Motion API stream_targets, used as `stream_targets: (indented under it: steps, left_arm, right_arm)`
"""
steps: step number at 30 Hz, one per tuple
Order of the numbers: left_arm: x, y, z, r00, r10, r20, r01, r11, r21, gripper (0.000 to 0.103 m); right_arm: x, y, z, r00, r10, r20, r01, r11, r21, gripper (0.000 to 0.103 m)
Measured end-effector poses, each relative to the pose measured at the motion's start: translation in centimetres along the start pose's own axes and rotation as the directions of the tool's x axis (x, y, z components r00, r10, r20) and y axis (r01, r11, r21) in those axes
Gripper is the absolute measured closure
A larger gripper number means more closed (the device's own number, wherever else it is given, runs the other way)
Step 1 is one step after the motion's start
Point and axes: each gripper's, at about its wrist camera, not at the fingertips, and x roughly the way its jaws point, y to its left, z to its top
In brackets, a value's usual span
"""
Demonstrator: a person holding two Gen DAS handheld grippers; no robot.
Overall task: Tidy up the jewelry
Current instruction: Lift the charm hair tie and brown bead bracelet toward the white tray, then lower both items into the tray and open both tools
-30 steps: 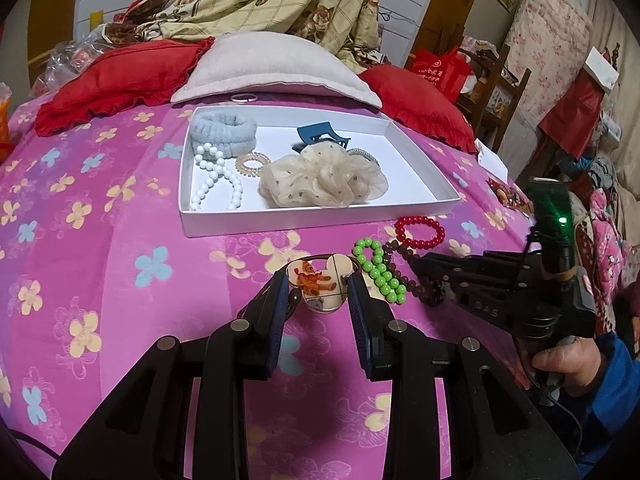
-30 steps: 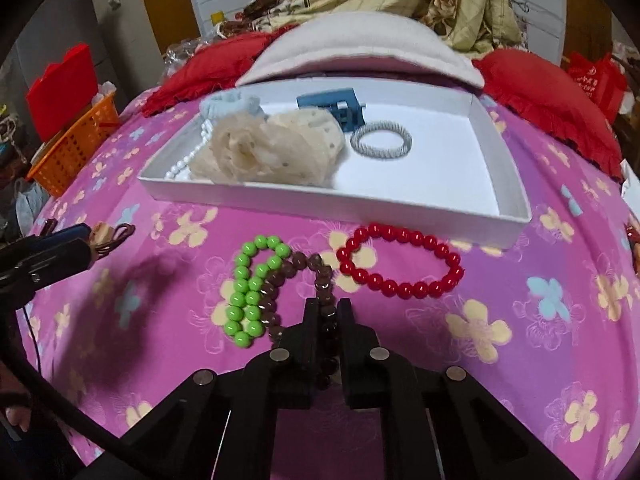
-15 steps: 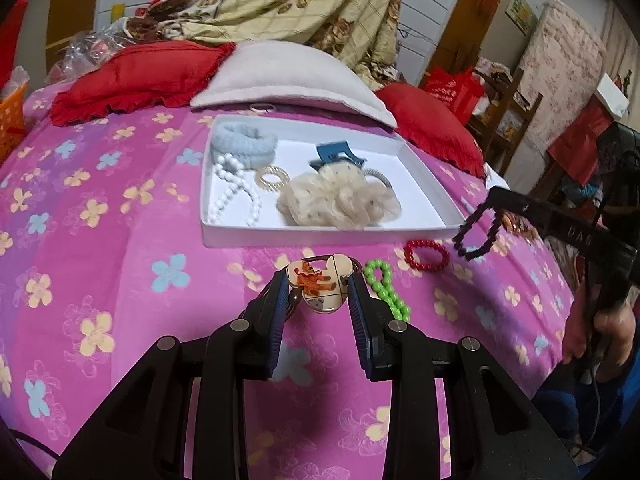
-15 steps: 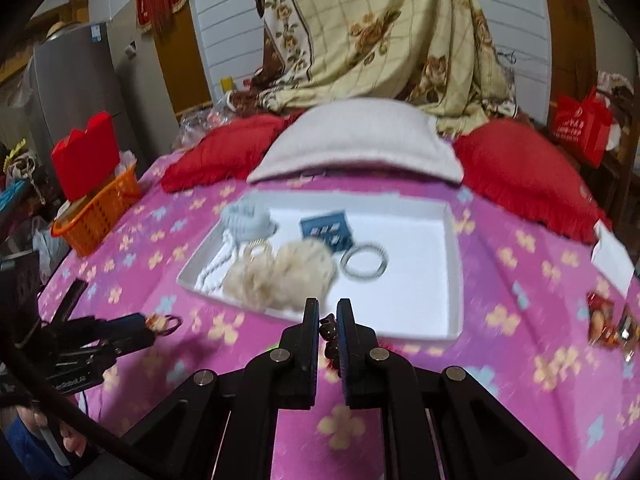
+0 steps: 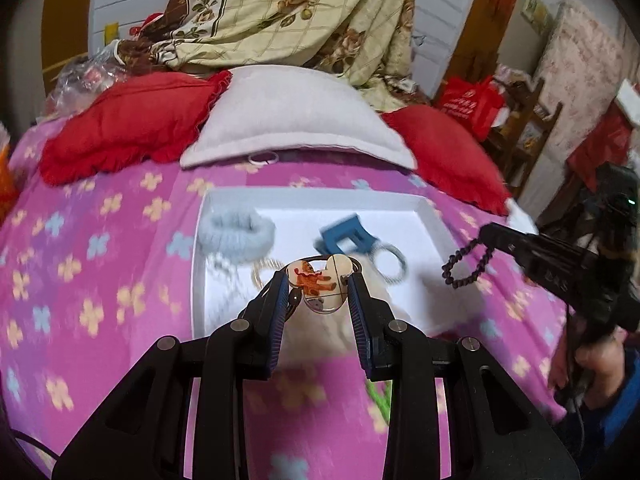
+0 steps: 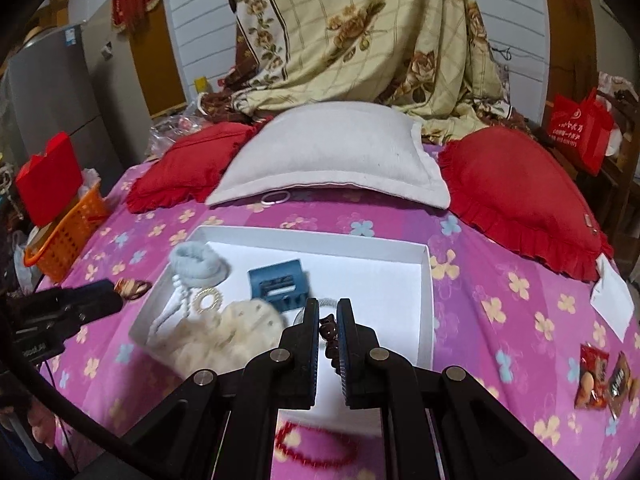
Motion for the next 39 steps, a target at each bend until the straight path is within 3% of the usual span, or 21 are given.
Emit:
stream_targets:
  steps: [3,10,18,20,24,31,34,39]
  left_arm:
    - [3.4,0.2,2.3,0.998,0.046,-0.04,-0.046,0.999,-0.006,0.074]
    - [10.2,1.5,5.4,0.99,0.059,-0.127,-0.067,0.995,-0.067,0.074]
    - [12.2,1.5,5.8,0.99,0.023,-0.14,-0.035,0.996,-0.084,0.068]
    - [12.0,1.6,5.7,0.99,0.014,-0.138,-0.027,0.995,-0.097,0.068]
    - [10.5,1.4,5.5,0.992,0.011,-0.127,-0.024,0.995,-0.101,0.068]
    - [3.8,-0.1,3.5,0.999,0.034,-0.037,-0.035,0.998,-0.044,0.067]
    - [0.7,-0.5,1.0,1.0,0.02,-0.013,-0.021,0.999,-0.049,0.06]
    - [-1.8,-1.6,-4.5,1.0,-0.002,-0.021,0.0,0.999,-0.048,0.06]
  right_arm:
    - [2.3,-0.3,1.6,1.0,0.005,-0.006,-0.005,1.0,0.02,0.095]
    - [7.7,-1.1,3.0,0.998,0.003,-0.066,0.0,0.999,0.053,0.095]
    - [10.3,-3.2,1.8,0.993,-0.017,-0.119,0.029,0.995,0.097,0.095]
    - [10.4,-3.5,1.7,0.992,-0.03,-0.127,0.043,0.994,0.099,0.095]
    - [8.8,-3.4,1.4,0.994,-0.051,-0.097,0.06,0.994,0.093,0.067]
    - [3.2,-3.2,-0.6,0.998,-0.033,-0.047,0.036,0.997,0.065,0.067]
    - [0.4,-3.4,-3.1,0.999,-0.007,-0.035,0.01,0.998,0.065,0.064]
    - [-2.0,-4.0,-8.2,0.997,0.056,-0.054,-0.049,0.991,0.122,0.063]
